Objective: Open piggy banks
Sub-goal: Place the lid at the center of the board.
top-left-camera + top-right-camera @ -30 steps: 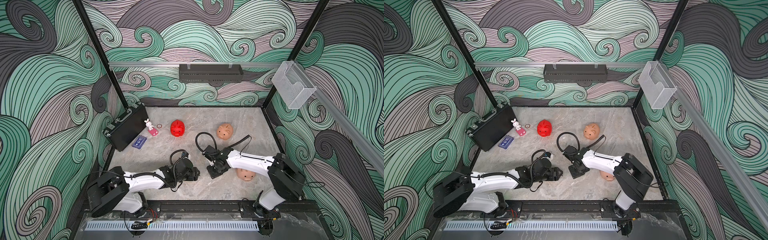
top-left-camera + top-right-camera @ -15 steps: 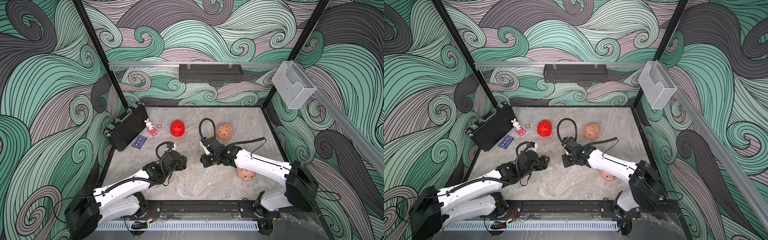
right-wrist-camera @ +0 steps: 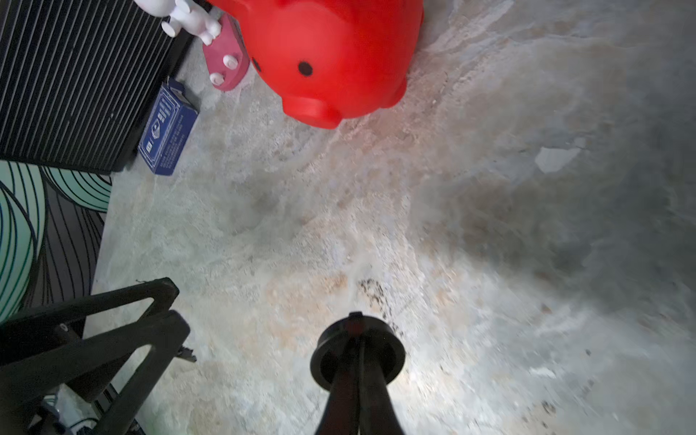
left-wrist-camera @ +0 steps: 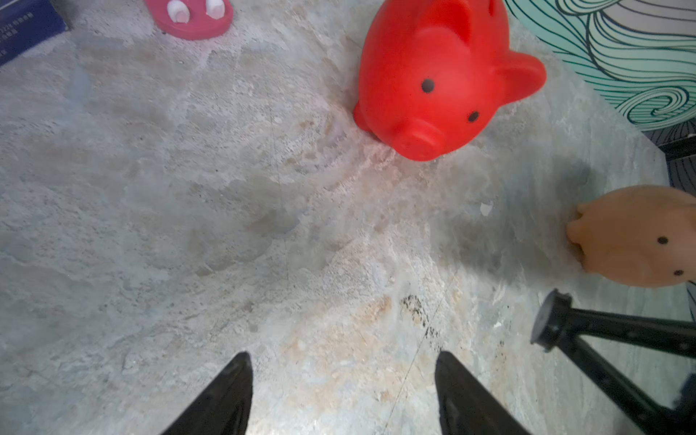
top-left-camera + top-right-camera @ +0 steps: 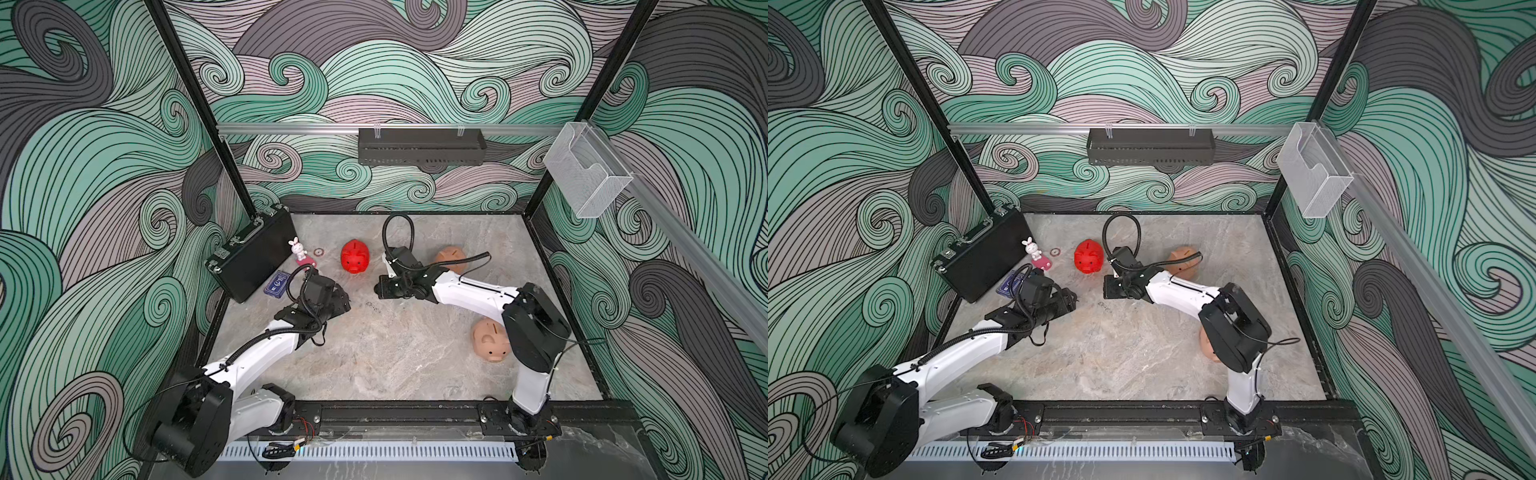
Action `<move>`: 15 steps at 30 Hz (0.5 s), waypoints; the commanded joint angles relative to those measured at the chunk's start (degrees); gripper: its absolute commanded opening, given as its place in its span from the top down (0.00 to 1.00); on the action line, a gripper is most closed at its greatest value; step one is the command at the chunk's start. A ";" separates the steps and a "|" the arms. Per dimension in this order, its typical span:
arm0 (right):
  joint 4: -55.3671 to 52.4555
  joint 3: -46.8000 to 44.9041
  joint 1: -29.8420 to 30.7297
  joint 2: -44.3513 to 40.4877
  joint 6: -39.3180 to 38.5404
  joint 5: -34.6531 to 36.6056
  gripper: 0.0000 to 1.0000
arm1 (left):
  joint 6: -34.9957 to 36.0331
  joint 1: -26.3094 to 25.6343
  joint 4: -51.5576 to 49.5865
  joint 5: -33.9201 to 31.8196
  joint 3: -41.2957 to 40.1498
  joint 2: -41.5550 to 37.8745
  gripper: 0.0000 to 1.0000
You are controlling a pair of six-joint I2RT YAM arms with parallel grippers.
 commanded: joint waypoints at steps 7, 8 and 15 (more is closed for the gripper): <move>8.45 6.79 -1.61 10.44 9.90 -6.80 1.00 | -0.81 8.10 6.43 10.68 4.49 8.87 0.26; 9.00 7.40 -1.66 11.63 10.89 -7.24 1.00 | -0.81 9.12 6.38 12.21 4.97 9.95 0.26; 11.69 10.86 -2.32 16.87 15.28 -8.13 1.00 | -0.45 13.98 6.98 19.18 7.61 16.55 0.27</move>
